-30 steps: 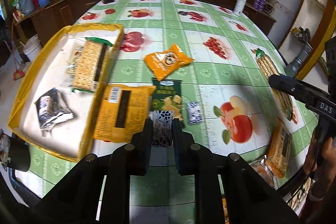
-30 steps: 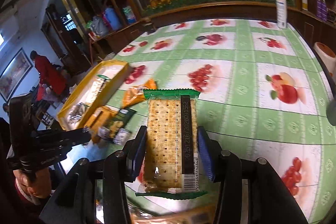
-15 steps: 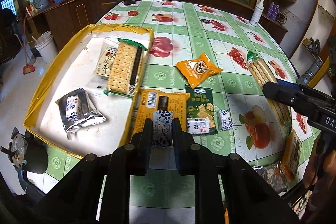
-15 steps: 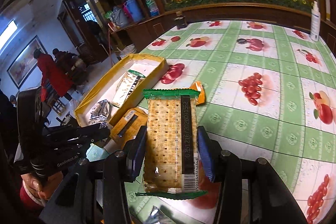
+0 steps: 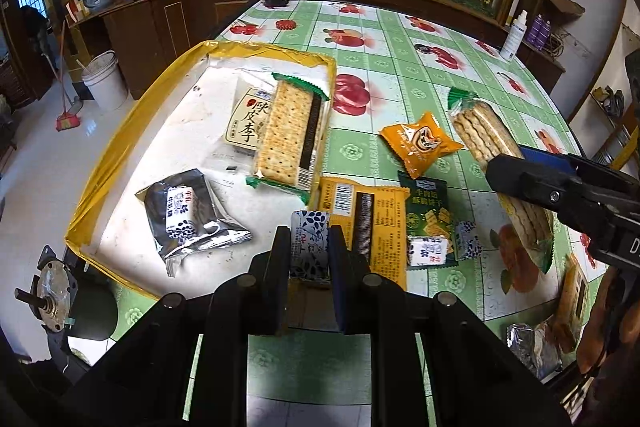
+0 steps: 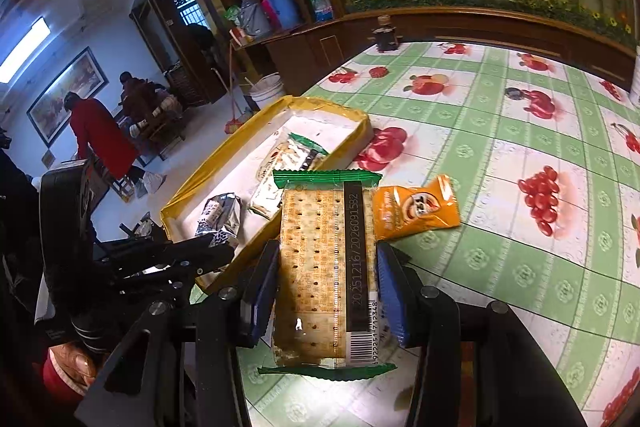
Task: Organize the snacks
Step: 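Carry the candy and cracker pack into the tray and open both tools, then withdraw both open tools from the tray back over the table, then move the right tool to the silver foil bag while the left tool approaches the orange chip bag, then grasp the orange chip bag with the left tool while the right tool grasps the silver foil bag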
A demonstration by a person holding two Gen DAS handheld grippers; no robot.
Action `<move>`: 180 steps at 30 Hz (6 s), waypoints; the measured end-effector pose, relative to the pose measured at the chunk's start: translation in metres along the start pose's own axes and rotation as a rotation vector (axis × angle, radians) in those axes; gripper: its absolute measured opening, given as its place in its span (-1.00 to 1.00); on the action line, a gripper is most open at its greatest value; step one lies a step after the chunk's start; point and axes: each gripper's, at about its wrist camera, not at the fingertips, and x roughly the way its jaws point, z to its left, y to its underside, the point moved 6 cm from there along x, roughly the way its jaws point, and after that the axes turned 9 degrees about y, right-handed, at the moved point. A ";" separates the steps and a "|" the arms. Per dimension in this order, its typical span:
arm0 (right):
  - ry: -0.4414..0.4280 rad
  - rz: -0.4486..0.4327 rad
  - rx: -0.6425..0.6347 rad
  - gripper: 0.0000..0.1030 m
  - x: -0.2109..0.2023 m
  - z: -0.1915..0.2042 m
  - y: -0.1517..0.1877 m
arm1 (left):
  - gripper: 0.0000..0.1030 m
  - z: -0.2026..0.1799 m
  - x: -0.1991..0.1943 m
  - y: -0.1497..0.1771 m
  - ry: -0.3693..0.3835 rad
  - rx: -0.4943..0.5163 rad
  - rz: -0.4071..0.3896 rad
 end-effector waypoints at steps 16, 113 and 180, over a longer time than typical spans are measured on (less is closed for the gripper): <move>-0.027 0.054 -0.011 -0.08 0.066 0.041 -0.042 | -0.70 0.044 0.008 -0.017 0.029 -0.052 0.014; -0.229 -0.304 0.562 0.62 -0.016 -0.105 0.029 | 0.04 -0.050 -0.032 0.004 -0.001 0.087 -0.093; 0.174 -0.023 0.017 0.66 -0.078 -0.089 0.102 | 0.20 -0.125 0.016 0.064 0.118 0.423 0.085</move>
